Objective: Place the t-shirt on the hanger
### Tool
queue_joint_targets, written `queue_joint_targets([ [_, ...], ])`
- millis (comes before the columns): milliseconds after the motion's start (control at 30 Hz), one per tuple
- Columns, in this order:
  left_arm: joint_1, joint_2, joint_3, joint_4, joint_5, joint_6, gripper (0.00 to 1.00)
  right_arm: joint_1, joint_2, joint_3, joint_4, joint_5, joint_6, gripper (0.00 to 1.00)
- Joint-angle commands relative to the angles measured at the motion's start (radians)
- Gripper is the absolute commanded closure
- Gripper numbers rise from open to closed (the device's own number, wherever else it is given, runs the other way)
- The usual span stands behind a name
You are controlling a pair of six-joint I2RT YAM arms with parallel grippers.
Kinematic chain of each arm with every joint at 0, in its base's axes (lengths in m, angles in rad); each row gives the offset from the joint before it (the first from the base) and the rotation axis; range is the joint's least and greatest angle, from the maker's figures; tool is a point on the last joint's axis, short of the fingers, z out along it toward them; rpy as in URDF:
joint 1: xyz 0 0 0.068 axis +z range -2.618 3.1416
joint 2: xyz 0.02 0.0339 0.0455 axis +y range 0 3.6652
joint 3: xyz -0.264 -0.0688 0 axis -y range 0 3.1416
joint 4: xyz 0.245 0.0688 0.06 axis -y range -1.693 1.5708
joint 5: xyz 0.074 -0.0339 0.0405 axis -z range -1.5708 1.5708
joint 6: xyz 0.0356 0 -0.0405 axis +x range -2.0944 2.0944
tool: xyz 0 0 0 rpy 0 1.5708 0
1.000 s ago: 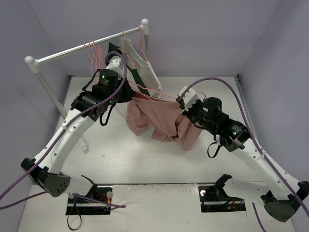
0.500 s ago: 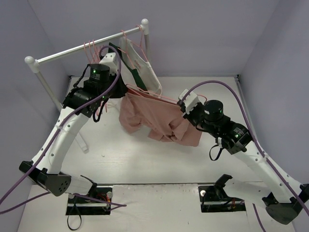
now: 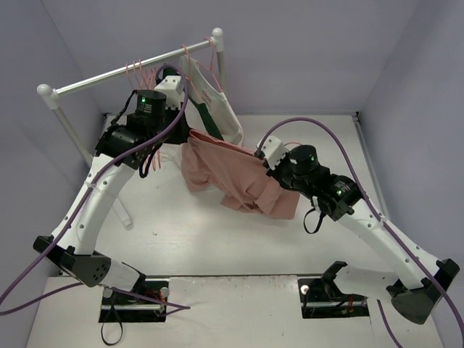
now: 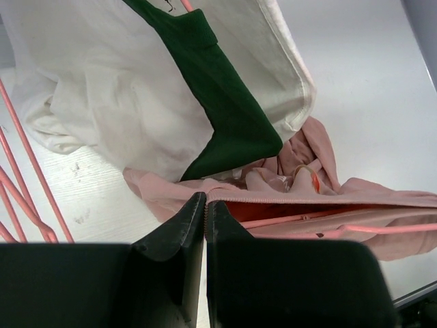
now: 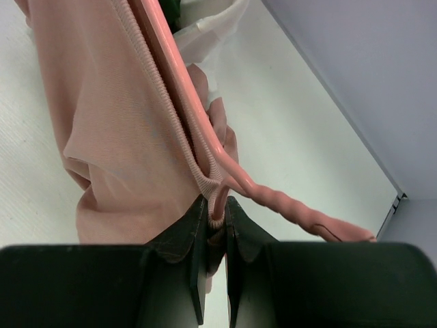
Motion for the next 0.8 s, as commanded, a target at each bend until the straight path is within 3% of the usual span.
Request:
queue_joint_targets([
  [0, 0.024, -0.026, 0.084, 0.036, -0.057, 0.073, 1.0, 0.011, 0.037, 0.073, -0.053, 0.084, -0.046, 1.0],
  [467, 0.024, -0.009, 0.141, -0.047, -0.174, 0.205, 1.0, 0.071, 0.154, 0.133, -0.118, 0.237, -0.085, 1.0],
  [767, 0.022, 0.016, 0.179, -0.07, -0.147, 0.251, 1.0, 0.098, 0.199, 0.162, -0.17, 0.353, -0.105, 1.0],
])
